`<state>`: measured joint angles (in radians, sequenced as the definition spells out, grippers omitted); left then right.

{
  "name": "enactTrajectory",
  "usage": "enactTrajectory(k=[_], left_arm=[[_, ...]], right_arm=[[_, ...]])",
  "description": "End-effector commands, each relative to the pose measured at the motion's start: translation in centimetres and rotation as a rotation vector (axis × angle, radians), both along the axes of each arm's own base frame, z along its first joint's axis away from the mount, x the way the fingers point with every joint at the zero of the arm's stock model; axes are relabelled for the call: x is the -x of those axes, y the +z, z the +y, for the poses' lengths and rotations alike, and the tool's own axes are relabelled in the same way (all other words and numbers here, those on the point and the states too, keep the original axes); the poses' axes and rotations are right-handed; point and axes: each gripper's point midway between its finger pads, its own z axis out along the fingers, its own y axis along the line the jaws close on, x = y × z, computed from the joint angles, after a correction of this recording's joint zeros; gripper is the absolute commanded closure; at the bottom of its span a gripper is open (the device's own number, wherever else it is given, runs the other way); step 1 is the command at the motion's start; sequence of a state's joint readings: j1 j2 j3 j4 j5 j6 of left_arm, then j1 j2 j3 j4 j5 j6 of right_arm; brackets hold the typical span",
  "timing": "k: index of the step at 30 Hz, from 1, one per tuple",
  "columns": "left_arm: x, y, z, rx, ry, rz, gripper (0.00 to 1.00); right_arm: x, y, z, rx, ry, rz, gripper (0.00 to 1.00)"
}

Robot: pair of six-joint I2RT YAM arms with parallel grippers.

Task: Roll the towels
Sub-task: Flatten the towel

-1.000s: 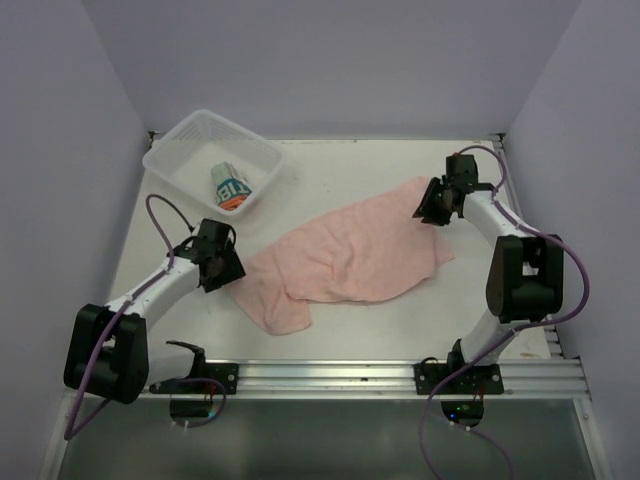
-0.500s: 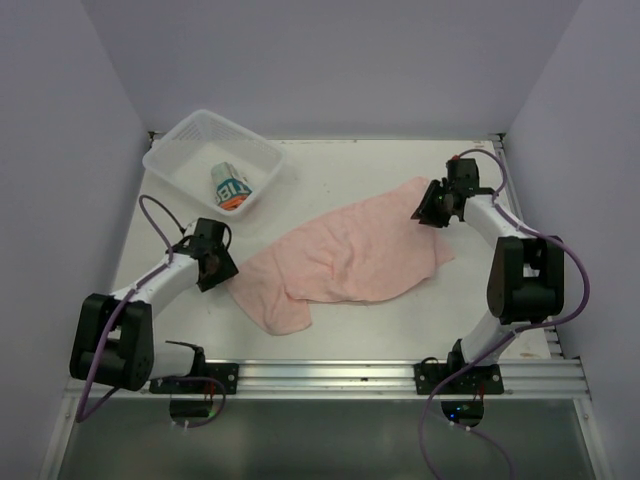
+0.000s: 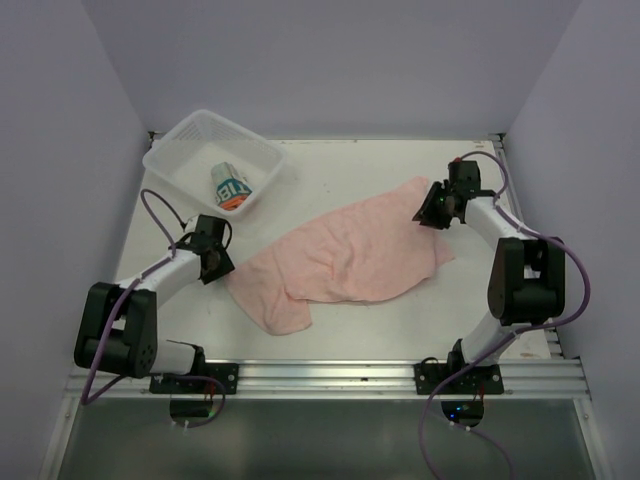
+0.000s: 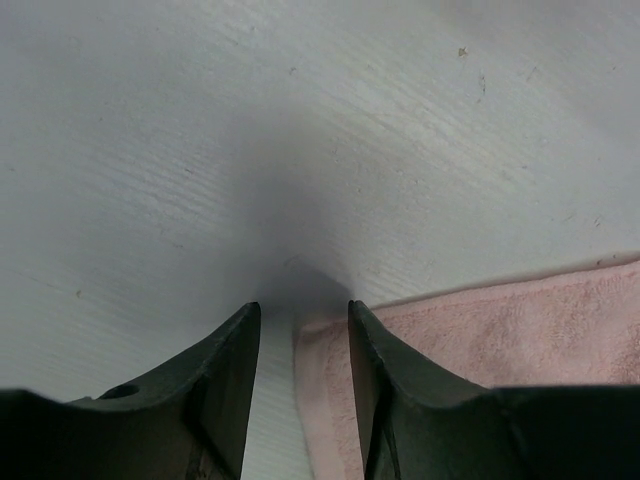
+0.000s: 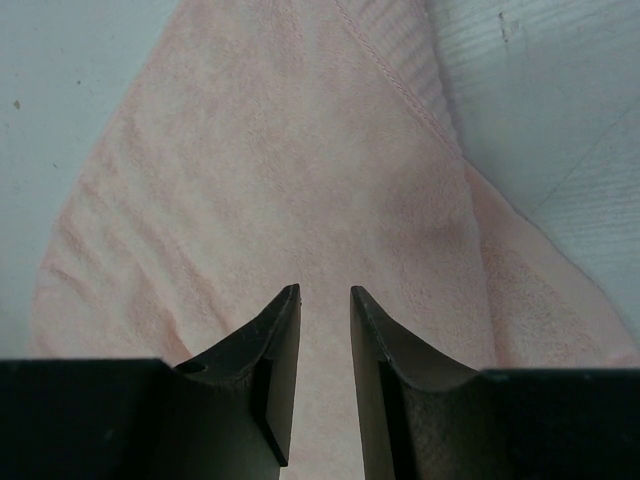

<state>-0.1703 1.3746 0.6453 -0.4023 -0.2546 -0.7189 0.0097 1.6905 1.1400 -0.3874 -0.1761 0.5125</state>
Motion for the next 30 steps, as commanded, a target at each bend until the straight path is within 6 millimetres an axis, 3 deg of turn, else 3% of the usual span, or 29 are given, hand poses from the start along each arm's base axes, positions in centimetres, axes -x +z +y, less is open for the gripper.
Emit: enactTrajectory(k=[1,8,18,30], left_arm=[[0.5,-1.5,0.3,-0.012,-0.005,0.033,0.57],[1.7,-2.0,0.0,0.01,-0.016,0.049,0.58],[1.0,-0.1,-0.8,0.064,-0.036,-0.061,0.52],[3.0,-3.3,-1.0,0.025,-0.072,0.118,0.56]], right_arm=[[-0.3,1.8,0.3,-0.027,0.002,-0.063,0.7],[-0.4,2.2,-0.9,-0.029,-0.027,-0.071,0.7],[-0.2,1.7,-0.9,-0.031,-0.023,-0.059,0.7],[0.2,1.9,-1.4,-0.015,-0.039,-0.061,0.7]])
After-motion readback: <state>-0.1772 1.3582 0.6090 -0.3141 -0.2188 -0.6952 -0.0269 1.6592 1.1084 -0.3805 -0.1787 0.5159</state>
